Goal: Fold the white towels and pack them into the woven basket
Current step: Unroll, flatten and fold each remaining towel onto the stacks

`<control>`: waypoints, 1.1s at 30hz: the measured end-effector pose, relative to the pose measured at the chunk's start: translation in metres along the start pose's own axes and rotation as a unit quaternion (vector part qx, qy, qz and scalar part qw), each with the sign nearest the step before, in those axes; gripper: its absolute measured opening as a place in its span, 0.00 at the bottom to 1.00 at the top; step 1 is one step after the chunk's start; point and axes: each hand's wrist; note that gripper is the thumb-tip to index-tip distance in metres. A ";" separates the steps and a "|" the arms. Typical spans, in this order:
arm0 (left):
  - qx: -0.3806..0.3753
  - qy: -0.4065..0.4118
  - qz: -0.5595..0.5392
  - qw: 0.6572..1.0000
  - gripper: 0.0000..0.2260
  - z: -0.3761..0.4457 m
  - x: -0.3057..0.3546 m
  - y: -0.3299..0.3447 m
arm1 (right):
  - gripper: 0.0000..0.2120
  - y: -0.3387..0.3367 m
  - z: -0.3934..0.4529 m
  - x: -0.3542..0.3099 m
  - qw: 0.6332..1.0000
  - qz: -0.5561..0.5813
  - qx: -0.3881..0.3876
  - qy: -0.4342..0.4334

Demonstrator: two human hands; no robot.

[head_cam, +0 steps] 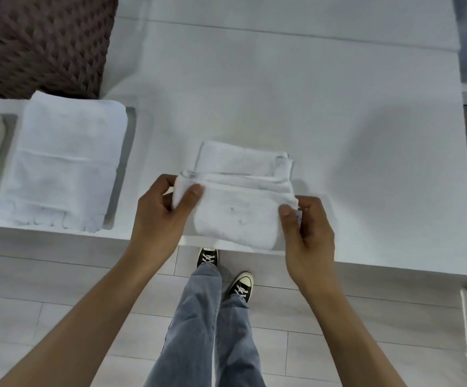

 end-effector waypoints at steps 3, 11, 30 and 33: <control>-0.016 -0.086 -0.128 0.988 0.11 0.013 0.004 0.007 | 0.06 0.012 0.025 0.000 0.999 0.003 0.026 0.023; -0.032 -0.048 0.047 0.997 0.20 0.023 -0.031 0.020 | 0.10 0.032 0.063 0.026 0.991 -0.062 0.070 0.095; -0.004 -0.198 0.073 0.977 0.19 -0.011 -0.039 0.023 | 0.16 0.002 0.013 0.015 0.946 -0.027 -0.004 0.322; -0.037 -0.225 0.055 0.972 0.14 -0.026 -0.037 0.014 | 0.15 -0.007 0.005 0.012 0.922 0.050 -0.046 0.381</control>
Point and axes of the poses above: each hand's wrist, its own z-axis towards the middle knuckle, its own y-axis out of the palm, x = y × z, and after that the axes turned 1 degree about -y, right-handed
